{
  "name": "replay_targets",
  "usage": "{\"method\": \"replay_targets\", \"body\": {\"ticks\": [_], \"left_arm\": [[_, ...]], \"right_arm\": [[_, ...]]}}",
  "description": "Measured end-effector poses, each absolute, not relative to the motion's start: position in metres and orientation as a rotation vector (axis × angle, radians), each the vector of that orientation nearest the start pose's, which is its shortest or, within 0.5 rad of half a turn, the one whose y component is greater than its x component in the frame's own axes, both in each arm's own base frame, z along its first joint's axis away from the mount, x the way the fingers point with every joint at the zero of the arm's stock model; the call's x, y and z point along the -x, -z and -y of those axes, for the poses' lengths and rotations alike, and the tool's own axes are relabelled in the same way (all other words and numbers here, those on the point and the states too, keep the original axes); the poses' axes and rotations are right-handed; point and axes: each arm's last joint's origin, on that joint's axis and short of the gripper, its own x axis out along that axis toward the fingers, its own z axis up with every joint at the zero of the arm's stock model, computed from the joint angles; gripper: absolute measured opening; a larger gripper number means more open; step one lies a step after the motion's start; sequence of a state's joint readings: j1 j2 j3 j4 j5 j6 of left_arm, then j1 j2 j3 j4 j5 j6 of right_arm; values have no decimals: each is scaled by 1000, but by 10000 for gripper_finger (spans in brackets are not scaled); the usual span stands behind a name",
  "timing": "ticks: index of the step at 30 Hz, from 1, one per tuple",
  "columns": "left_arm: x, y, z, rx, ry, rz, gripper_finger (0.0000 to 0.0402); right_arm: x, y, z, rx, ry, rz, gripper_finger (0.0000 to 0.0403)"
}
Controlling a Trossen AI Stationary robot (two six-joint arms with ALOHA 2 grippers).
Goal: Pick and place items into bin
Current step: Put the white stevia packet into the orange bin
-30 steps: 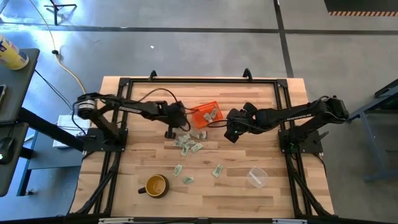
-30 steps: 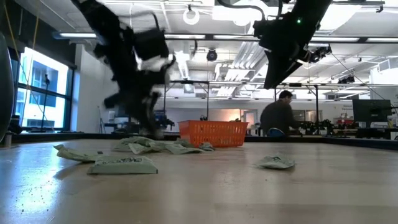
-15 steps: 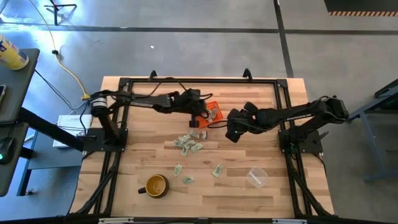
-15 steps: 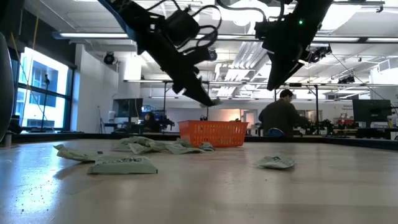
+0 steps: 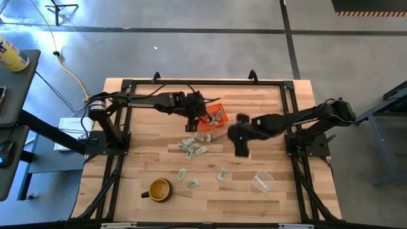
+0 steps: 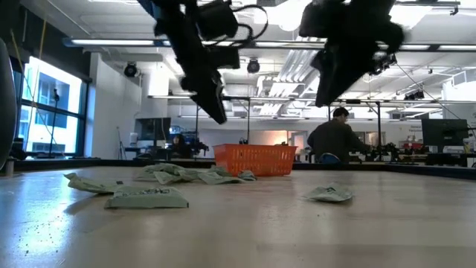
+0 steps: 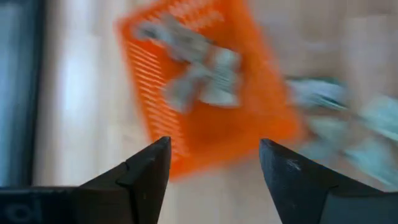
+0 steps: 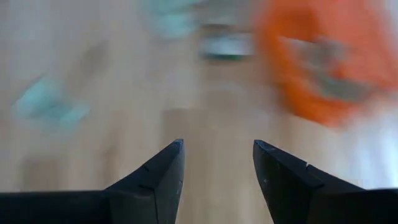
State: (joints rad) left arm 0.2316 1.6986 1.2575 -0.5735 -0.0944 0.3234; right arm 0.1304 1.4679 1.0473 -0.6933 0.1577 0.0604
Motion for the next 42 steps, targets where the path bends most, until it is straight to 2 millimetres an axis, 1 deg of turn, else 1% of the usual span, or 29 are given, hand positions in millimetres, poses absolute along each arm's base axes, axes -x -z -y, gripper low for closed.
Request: {"method": "replay_targets", "body": {"ticks": [3,5,9,12,14,18,22,25,27,29,32,35,38,42], "left_arm": [[-333,-235,-72,-144,-121,-1048,277],[-328,-234,-65,-106,-129,-1055,272],[-322,-235,-49,-57,-153,-1056,259],[-317,-238,-36,-57,-153,-1050,252],[-314,-242,-26,-81,-165,-1039,249],[-306,-246,-13,-95,-186,-1038,249],[-301,-248,-5,-89,-214,-1049,249],[-299,-247,1,-92,-229,-1065,248],[-297,-246,5,-93,-221,-1079,248],[-296,-246,11,-95,-210,-1091,247],[-294,-245,19,-94,-197,-1099,242],[-294,-245,25,-87,-207,-1093,235],[-293,-245,27,-93,-221,-1099,228],[-291,-245,29,-92,-226,-1104,217]], "right_arm": [[-286,-218,-53,253,-178,-1160,183],[-291,-206,-66,309,-260,-1174,183],[-306,-182,-90,319,-300,-1141,184],[-315,-171,-104,280,-327,-1084,190],[-318,-168,-110,265,-348,-1060,199],[-319,-159,-118,273,-374,-1068,223],[-319,-144,-127,316,-376,-1101,243],[-322,-131,-132,305,-376,-1111,245],[-323,-127,-134,304,-362,-1115,244],[-324,-126,-133,295,-312,-1116,240],[-326,-126,-127,231,-286,-1128,224],[-329,-125,-118,169,-275,-1141,189],[-333,-124,-108,115,-246,-1152,139],[-338,-124,-92,53,-158,-1156,59]]}}
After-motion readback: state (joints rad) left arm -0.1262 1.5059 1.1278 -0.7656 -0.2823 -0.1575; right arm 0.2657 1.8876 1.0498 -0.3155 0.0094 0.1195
